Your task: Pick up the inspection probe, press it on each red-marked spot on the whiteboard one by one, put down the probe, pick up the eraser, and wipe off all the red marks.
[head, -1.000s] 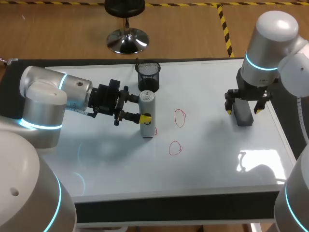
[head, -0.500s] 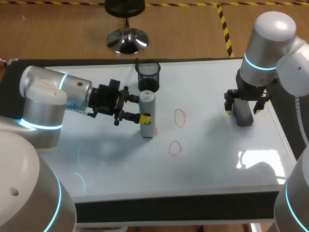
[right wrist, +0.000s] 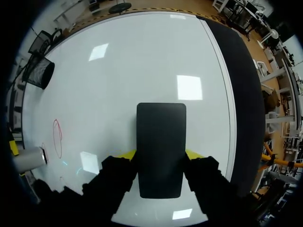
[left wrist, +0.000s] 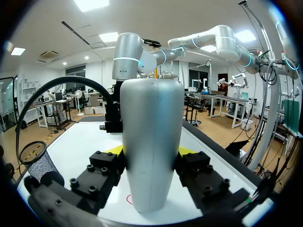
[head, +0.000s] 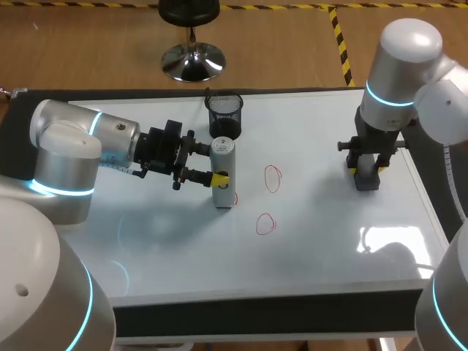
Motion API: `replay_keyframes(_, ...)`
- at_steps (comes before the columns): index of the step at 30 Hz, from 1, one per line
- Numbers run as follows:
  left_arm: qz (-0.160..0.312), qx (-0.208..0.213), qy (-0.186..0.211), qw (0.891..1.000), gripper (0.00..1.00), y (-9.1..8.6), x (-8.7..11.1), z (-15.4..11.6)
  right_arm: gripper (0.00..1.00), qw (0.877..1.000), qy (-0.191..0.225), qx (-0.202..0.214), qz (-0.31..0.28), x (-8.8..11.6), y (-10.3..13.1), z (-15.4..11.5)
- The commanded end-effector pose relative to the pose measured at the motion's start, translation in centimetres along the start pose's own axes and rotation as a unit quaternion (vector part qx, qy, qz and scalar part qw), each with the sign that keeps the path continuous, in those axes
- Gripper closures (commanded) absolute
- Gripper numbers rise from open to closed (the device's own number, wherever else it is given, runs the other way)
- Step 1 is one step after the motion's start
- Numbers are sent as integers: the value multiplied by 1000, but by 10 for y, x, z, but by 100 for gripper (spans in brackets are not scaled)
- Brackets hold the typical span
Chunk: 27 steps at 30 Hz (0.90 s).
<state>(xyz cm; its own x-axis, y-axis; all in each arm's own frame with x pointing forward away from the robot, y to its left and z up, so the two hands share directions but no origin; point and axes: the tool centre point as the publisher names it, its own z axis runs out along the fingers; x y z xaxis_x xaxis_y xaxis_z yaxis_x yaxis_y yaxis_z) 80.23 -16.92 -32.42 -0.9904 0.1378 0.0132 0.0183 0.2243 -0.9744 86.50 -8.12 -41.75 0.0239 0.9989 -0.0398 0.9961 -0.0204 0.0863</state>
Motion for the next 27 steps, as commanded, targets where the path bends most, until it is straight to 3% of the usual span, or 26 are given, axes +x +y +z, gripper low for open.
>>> replay_keyframes(1,0,1,-1,1000,100,20,4,4,100,1000,-1,0,-1,0,0,-1)
replay_keyframes(27,0,1,-1,1000,100,20,4,4,100,1000,-3,-3,-2,-1,-2,-9)
